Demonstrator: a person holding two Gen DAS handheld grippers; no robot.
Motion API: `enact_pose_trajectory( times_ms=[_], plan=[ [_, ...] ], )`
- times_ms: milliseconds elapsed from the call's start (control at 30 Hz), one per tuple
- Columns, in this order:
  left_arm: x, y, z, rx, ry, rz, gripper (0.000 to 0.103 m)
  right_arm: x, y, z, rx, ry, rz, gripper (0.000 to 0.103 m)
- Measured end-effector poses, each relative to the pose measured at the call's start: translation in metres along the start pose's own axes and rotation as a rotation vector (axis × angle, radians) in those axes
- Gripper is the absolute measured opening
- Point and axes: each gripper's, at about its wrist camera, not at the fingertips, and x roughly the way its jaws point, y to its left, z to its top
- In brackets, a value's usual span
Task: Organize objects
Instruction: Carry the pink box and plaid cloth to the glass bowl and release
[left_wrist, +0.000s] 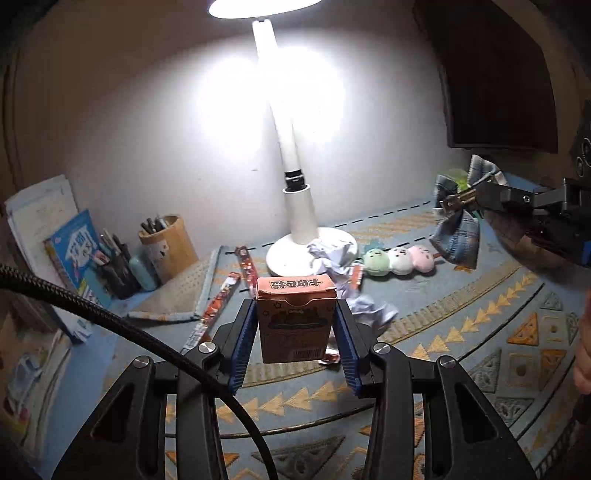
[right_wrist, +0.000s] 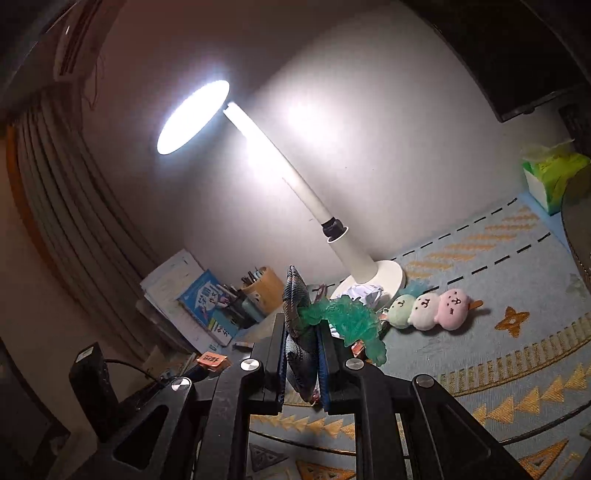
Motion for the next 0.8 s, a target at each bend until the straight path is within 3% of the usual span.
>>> enact_pose_trajectory(
  times_ms=[67,133,267,333,467,567,800],
  plan=[
    [0.003,-0.007,0.001,-0.022,0.007,-0.03,0.039,-0.003,0.004,-0.002,0.007,0.003,0.068,0.013],
    [0.005,-0.013,0.001,-0.022,0.002,-0.02,0.039,-0.008,0.007,-0.003,-0.005,-0.009,0.048,0.013],
    [0.007,-0.022,0.006,-0.037,0.0,-0.087,0.039,-0.026,0.001,0.008,0.006,-0.048,0.025,0.013],
    [0.008,-0.03,0.01,-0.02,-0.008,-0.08,0.039,-0.035,-0.005,0.015,0.014,-0.067,-0.007,0.013],
    [0.013,-0.041,0.024,-0.047,-0.014,-0.147,0.039,-0.054,-0.019,0.03,0.017,-0.093,-0.077,0.013],
    [0.014,-0.062,0.039,-0.009,-0.032,-0.177,0.039,-0.068,-0.034,0.042,0.021,-0.102,-0.157,0.013],
    [0.017,-0.125,0.084,0.06,-0.104,-0.316,0.039,-0.117,-0.076,0.074,0.033,-0.151,-0.34,0.013]
  ],
)
